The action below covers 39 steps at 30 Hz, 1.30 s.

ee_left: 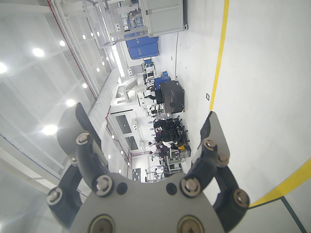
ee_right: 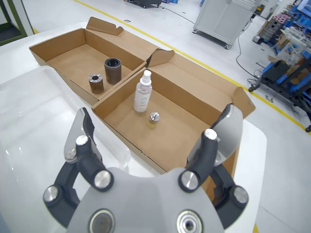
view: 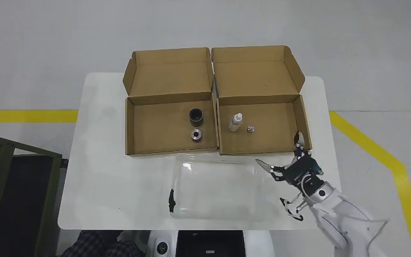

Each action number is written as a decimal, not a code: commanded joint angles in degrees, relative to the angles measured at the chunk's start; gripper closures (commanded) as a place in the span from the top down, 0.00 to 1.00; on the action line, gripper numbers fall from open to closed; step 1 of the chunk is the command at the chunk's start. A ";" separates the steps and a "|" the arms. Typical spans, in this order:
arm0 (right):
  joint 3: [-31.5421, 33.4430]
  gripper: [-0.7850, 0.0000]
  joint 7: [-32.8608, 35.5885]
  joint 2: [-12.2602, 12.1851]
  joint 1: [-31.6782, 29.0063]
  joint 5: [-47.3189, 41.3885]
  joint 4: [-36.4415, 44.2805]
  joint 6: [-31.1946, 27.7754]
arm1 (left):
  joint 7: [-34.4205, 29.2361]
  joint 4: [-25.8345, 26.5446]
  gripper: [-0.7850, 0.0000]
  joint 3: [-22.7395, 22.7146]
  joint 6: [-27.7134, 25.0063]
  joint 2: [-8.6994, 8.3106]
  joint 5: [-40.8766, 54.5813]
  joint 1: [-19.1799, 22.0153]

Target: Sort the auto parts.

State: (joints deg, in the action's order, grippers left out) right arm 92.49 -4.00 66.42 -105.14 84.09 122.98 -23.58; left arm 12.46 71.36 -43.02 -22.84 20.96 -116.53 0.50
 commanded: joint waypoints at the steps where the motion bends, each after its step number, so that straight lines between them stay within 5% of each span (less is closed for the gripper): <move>1: 2.30 1.00 -1.86 -0.03 -2.20 -0.62 0.21 1.13 | 0.00 0.00 1.00 0.00 0.00 0.00 0.00 0.00; 15: 11.45 1.00 -10.73 0.27 -12.63 -2.12 2.48 5.92 | 0.00 0.00 1.00 0.00 0.00 0.00 0.00 0.00; 39: 11.64 1.00 -11.96 0.42 -13.16 -3.48 2.45 6.33 | 0.00 0.00 1.00 0.00 0.00 0.00 0.00 0.00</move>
